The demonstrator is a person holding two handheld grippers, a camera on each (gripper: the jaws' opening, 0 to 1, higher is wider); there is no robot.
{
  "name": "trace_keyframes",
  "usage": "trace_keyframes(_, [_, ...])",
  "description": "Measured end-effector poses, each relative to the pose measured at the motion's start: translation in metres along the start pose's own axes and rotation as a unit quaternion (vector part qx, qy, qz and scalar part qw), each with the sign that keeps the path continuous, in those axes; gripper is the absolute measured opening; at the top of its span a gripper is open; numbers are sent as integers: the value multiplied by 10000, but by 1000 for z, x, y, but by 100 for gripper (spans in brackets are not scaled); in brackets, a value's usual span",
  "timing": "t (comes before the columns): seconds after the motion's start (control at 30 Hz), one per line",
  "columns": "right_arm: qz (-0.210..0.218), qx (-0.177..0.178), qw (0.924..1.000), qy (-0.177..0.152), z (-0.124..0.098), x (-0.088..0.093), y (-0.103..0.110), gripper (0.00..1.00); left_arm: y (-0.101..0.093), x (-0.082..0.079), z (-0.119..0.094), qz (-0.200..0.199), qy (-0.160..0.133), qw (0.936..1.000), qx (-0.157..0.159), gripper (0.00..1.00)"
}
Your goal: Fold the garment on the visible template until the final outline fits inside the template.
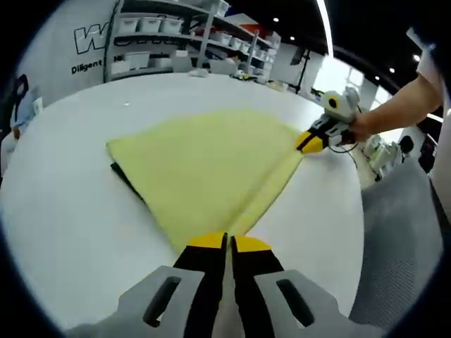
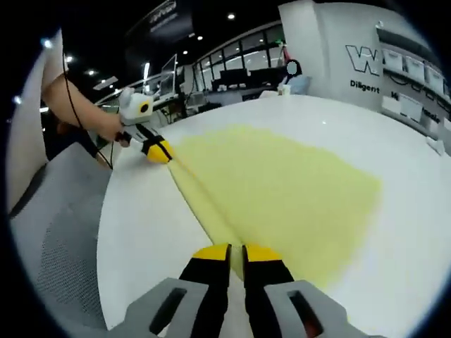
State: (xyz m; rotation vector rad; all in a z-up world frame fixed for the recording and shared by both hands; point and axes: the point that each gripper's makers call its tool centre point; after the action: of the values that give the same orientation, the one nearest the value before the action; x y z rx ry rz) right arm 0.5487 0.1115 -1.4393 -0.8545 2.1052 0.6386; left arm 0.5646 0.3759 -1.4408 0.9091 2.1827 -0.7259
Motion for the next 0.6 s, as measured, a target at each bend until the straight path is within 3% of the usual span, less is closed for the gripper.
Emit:
trace_keyframes(0.2, [451,400,9982,-63,-24,15,-25,0,11,10,-15,-136,66,9997,-205,3])
trace_keyframes(0.37, [555,540,9970,-44,-37,19,-27,0,15,16,-26,-213,109,9992,-322,7])
trace_keyframes(0.6, [675,845,9941,8,-61,26,-25,8,14,13,-44,-337,-139,9982,-472,12])
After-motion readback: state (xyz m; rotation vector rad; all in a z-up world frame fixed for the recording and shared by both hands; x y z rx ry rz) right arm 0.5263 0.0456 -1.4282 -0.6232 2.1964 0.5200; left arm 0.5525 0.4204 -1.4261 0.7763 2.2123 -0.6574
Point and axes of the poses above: the point that each gripper's makers call its tool centre point, and the gripper's own axes: z roughly forward along the fingers, y roughly to its left, x roughly out of its underside, and after that the axes turned 1 degree about -z, right-handed
